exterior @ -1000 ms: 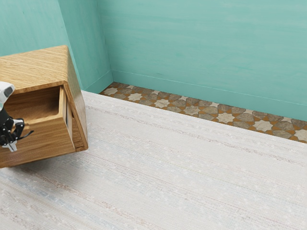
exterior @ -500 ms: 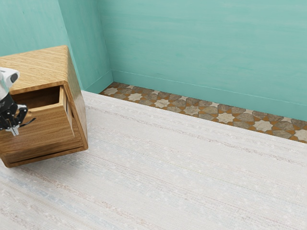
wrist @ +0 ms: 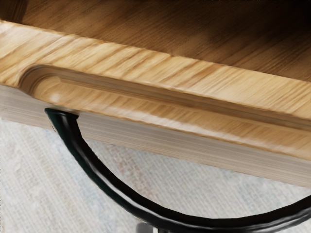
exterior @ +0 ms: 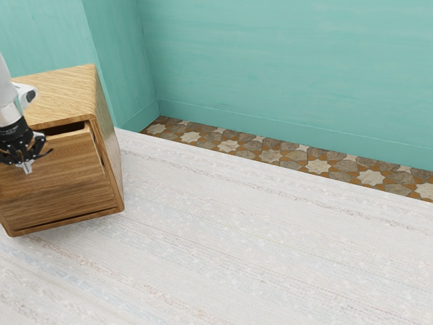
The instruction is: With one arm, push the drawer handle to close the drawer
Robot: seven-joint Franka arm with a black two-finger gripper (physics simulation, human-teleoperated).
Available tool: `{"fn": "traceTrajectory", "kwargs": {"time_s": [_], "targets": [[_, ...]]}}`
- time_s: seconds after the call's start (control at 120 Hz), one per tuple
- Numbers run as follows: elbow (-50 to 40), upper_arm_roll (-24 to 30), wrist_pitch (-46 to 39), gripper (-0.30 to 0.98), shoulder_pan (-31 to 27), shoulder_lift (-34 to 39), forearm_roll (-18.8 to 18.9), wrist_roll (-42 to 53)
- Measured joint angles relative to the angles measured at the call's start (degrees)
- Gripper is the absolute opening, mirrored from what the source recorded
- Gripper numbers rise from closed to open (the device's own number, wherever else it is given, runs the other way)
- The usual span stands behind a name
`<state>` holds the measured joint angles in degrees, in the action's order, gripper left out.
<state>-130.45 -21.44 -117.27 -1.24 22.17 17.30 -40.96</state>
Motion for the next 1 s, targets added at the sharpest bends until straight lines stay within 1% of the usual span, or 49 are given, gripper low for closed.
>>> {"fn": "traceTrajectory", "kwargs": {"time_s": [0.208,0.383,0.45,0.533,0.583,0.617,0.65,0.683,0.733,0.767,0.8,0.858,1.0], "targets": [[4.7,0.0,-0.9,-0.1,-2.2,-5.2,-2.7,3.7],[7.2,0.0,-1.8,-0.1,-2.5,-8.0,-4.7,6.9],[5.4,0.4,-2.1,-0.1,-2.2,-5.7,-6.0,7.8],[-0.3,1.7,-2.2,-0.1,0.4,1.2,-7.0,7.5],[-3.0,4.2,-1.9,-0.1,1.1,5.4,-7.5,6.6],[-3.2,8.0,-1.2,-0.1,1.6,7.4,-9.5,4.9],[-1.9,11.6,-0.3,-0.04,1.9,8.2,-11.7,2.8],[1.8,13.9,1.3,0.03,2.2,7.3,-13.9,0.6],[9.9,15.5,5.3,0.15,3.9,3.6,-16.8,-3.3],[15.5,15.9,8.5,0.22,6.4,0.9,-18.0,-6.1],[18.6,16.1,11.2,0.29,9.1,-0.6,-17.5,-8.5],[20.6,16.4,14.5,0.38,11.9,-1.6,-15.8,-12.1],[19.3,16.6,17.7,0.53,13.5,-1.4,-15.0,-19.4]]}}
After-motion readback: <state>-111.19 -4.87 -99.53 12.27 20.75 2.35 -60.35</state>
